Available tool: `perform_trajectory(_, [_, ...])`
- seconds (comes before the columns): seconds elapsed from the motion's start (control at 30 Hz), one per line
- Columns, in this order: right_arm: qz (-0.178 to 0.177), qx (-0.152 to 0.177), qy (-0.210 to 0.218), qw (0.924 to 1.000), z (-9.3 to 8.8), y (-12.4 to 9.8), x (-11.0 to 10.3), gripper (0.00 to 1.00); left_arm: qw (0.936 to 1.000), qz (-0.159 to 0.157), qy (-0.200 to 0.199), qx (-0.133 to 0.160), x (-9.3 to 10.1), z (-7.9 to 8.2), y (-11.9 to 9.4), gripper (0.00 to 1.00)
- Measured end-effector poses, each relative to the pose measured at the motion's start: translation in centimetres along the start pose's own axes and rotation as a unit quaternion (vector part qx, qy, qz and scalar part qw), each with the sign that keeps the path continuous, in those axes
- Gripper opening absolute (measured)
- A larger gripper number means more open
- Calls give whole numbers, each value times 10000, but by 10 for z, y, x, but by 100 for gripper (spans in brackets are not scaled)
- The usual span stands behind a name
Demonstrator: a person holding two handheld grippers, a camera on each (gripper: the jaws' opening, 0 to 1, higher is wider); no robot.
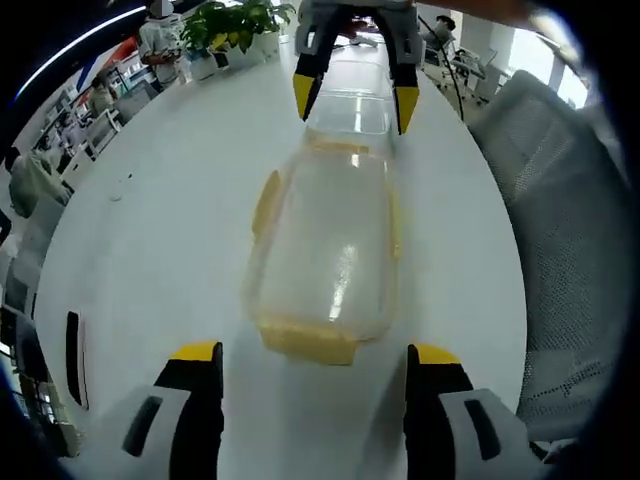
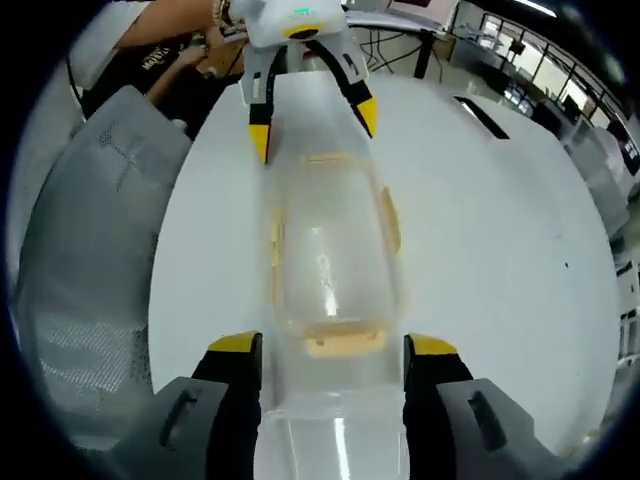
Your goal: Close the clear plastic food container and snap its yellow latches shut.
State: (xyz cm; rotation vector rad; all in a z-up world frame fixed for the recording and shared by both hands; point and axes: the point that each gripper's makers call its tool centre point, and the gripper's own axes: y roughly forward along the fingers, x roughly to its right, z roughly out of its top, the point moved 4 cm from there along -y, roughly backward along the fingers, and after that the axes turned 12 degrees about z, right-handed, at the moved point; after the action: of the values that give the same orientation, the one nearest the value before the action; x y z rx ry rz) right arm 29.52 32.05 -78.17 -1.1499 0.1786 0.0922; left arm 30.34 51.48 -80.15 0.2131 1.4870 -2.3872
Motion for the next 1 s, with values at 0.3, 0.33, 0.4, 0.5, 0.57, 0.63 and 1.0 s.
perform_trajectory(0.3, [163, -549, -309, 9979, -10, 16, 6, 53, 9992, -333, 229, -12, 3, 2, 8, 54])
perform_trajectory(0.33, [175, -555, -317, 9978, -10, 17, 6, 52, 9991, -329, 250, 6, 3, 3, 8, 54])
perform_trajectory(0.4, [195, -601, -356, 9974, -10, 19, 6, 49, 9988, -329, 365, 47, 3, 5, 9, 54])
perform_trajectory(0.5, [219, -685, -403, 9966, -11, 22, 6, 48, 9984, -306, 474, 25, 1, 7, 9, 53])
perform_trajectory(0.57, [222, -716, -409, 9963, -11, 22, 6, 48, 9977, -337, 594, -22, 0, 6, 9, 52])
perform_trajectory(0.63, [220, -721, -413, 9963, -11, 23, 7, 45, 9975, -344, 617, -56, -1, 7, 9, 51])
perform_trajectory(1.0, [200, -791, -430, 9957, -12, 25, 10, 38, 9979, -511, 331, -217, 0, 7, 11, 35])
